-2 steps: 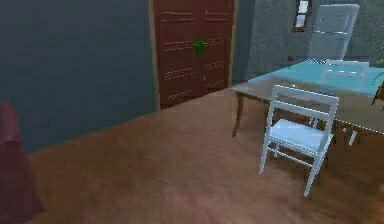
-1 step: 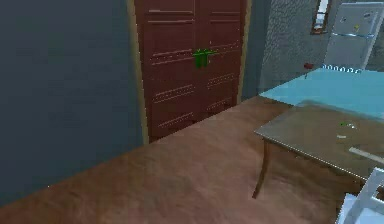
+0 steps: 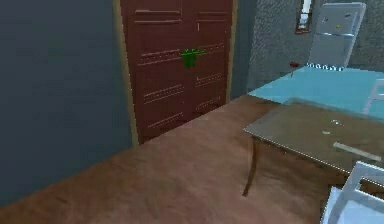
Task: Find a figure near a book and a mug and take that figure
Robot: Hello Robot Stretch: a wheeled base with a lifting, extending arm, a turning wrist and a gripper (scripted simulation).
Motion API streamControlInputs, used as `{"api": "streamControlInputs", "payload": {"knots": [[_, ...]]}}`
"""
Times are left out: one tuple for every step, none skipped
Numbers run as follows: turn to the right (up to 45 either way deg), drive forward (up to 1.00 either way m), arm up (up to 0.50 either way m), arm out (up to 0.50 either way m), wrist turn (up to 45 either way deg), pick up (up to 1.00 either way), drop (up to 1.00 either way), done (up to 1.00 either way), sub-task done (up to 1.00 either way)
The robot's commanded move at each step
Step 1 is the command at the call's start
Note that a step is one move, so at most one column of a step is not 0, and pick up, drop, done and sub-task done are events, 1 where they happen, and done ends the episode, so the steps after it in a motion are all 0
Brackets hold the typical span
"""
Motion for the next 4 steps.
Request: {"api": "streamControlInputs", "payload": {"knots": [[0.0, 1.00, 0.00, 0.00, 0.0, 0.00, 0.00, 0.00, 0.00], [0.0, 0.45, 0.00, 0.00, 0.0, 0.00, 0.00, 0.00, 0.00], [-45.0, 0.00, 0.00, 0.00, 0.0, 0.00, 0.00, 0.00, 0.00], [-3.0, 0.00, 0.00, 0.00, 0.0, 0.00, 0.00, 0.00, 0.00]]}}
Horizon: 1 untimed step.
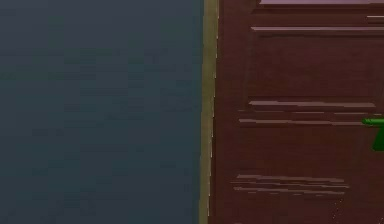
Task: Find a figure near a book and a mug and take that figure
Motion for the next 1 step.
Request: {"api": "streamControlInputs", "payload": {"knots": [[0.0, 0.40, 0.00, 0.00, 0.0, 0.00, 0.00, 0.00, 0.00]]}}
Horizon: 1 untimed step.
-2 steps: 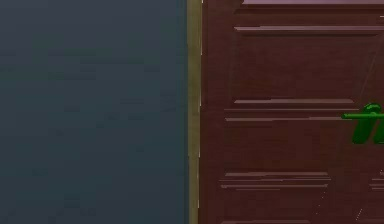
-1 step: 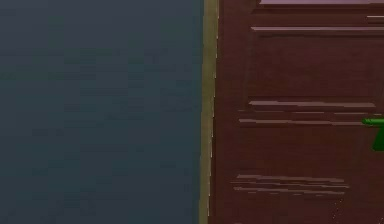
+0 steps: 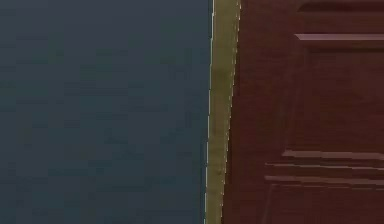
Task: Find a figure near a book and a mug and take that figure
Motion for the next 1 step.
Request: {"api": "streamControlInputs", "payload": {"knots": [[45.0, 0.00, 0.00, 0.00, 0.0, 0.00, 0.00, 0.00, 0.00]]}}
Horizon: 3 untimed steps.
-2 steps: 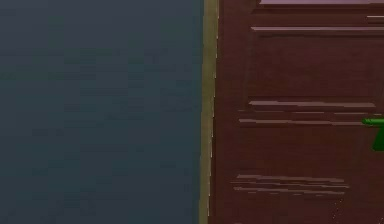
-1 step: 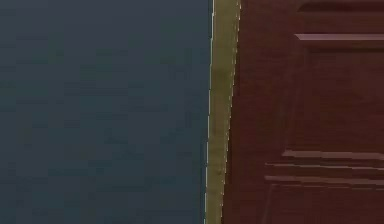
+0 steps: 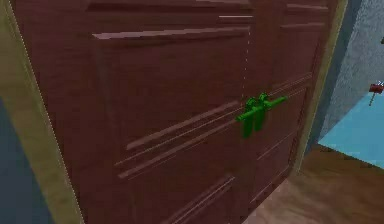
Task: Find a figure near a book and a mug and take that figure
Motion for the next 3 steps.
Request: {"api": "streamControlInputs", "payload": {"knots": [[45.0, 0.00, 0.00, 0.00, 0.0, 0.00, 0.00, 0.00, 0.00], [3.0, 0.00, 0.00, 0.00, 0.0, 0.00, 0.00, 0.00, 0.00], [0.0, 1.00, 0.00, 0.00, 0.0, 0.00, 0.00, 0.00, 0.00]]}}
